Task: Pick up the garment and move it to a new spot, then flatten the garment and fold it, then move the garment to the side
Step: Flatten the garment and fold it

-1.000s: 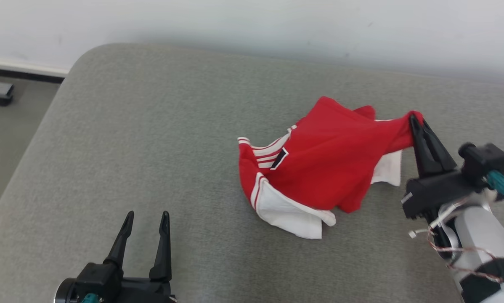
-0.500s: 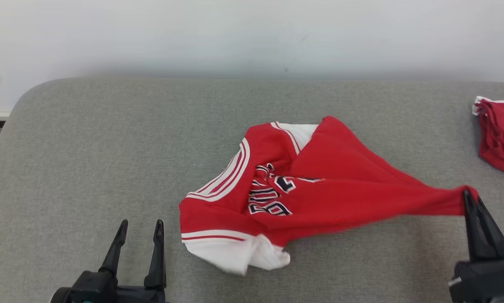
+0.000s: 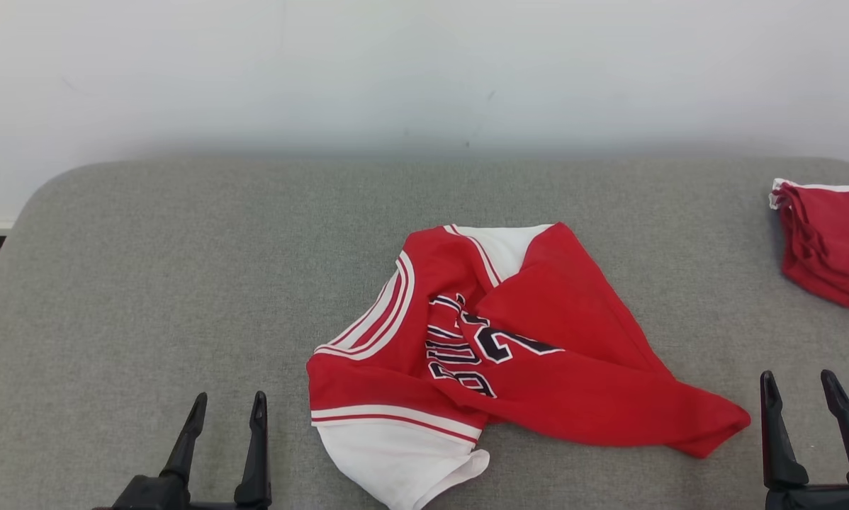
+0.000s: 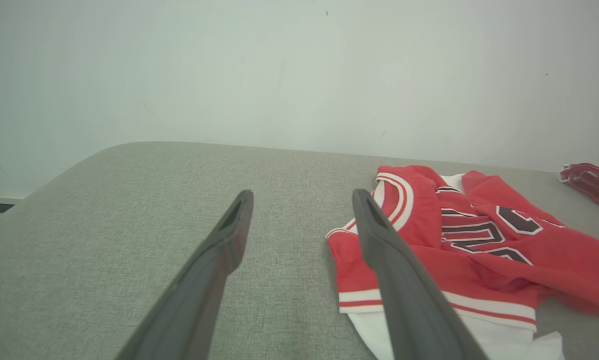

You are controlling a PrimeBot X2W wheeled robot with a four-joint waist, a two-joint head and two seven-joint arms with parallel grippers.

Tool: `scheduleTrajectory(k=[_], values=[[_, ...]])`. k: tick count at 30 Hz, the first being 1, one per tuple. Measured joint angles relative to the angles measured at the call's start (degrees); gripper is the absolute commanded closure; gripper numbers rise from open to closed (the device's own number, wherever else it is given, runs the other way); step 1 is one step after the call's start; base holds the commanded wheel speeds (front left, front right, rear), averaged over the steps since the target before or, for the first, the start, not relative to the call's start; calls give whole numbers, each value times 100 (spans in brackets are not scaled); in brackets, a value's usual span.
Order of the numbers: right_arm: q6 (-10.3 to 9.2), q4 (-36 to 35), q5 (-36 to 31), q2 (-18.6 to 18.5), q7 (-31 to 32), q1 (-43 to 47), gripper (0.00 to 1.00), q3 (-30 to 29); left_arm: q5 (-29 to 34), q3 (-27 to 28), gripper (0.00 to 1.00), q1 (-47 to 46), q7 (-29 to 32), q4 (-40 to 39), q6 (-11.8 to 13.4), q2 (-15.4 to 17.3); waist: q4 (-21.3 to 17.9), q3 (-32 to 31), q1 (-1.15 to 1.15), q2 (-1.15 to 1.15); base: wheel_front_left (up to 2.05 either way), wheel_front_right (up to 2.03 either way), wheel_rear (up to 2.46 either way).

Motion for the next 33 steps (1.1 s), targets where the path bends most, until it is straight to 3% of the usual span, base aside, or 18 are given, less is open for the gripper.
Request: scheduleTrajectory(k=[17, 24, 33], values=[[0, -461, -68, 318, -211, 80, 0, 169, 55, 221, 0, 342, 0, -103, -9, 37, -58, -421, 0, 0, 0, 0, 0], [0, -427, -8, 546, -347, 371, 0, 115, 80, 330, 0, 581, 0, -277, 48, 32, -66, -478, 0, 0, 0, 0, 0], [0, -171, 96, 575, -437, 411, 0, 213, 81, 495, 0, 697, 0, -311, 49, 35, -86, -476, 1, 0, 0, 0, 0]])
